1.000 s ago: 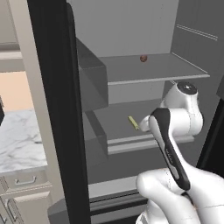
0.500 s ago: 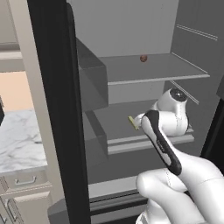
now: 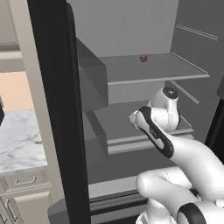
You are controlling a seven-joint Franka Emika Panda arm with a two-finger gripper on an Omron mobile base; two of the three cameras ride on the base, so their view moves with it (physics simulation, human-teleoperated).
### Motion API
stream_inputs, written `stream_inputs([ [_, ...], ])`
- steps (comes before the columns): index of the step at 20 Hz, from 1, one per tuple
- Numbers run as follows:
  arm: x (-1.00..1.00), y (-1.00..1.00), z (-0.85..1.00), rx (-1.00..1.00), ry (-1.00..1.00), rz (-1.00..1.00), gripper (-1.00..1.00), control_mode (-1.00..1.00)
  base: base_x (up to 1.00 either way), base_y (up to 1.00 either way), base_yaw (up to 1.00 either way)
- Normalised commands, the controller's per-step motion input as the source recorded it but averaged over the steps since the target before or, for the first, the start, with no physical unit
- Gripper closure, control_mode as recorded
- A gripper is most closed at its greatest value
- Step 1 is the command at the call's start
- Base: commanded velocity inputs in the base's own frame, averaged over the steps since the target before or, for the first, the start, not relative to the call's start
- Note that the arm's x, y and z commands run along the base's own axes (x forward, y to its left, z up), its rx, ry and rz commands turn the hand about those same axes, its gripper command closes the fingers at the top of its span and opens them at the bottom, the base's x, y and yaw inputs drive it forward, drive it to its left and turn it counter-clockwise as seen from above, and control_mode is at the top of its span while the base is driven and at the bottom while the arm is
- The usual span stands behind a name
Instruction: Pick the egg and butter from the fridge and place them by the bowl for mixing.
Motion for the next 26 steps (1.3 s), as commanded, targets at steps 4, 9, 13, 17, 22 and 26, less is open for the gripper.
stream_inputs([
  [4,0.39,0.0,-0.23,0.0,0.0,-0.06,-1.0,-1.0,0.0,0.0,0.0],
  [9,0.38,0.0,-0.46,0.0,0.0,-0.02,-1.0,-1.0,0.0,0.0,0.0],
  [13,0.5,0.0,-0.38,0.0,0.0,0.0,-1.0,-1.0,0.0,0.0,0.0],
  [17,0.53,0.03,-0.15,0.0,0.0,0.0,-1.0,-1.0,0.0,0.0,0.0],
  [22,0.56,0.04,-0.17,0.0,0.02,0.0,-1.0,-1.0,0.0,0.0,0.0],
  [26,0.42,0.04,-0.19,0.0,0.05,0.0,-1.0,-1.0,0.0,0.0,0.0],
])
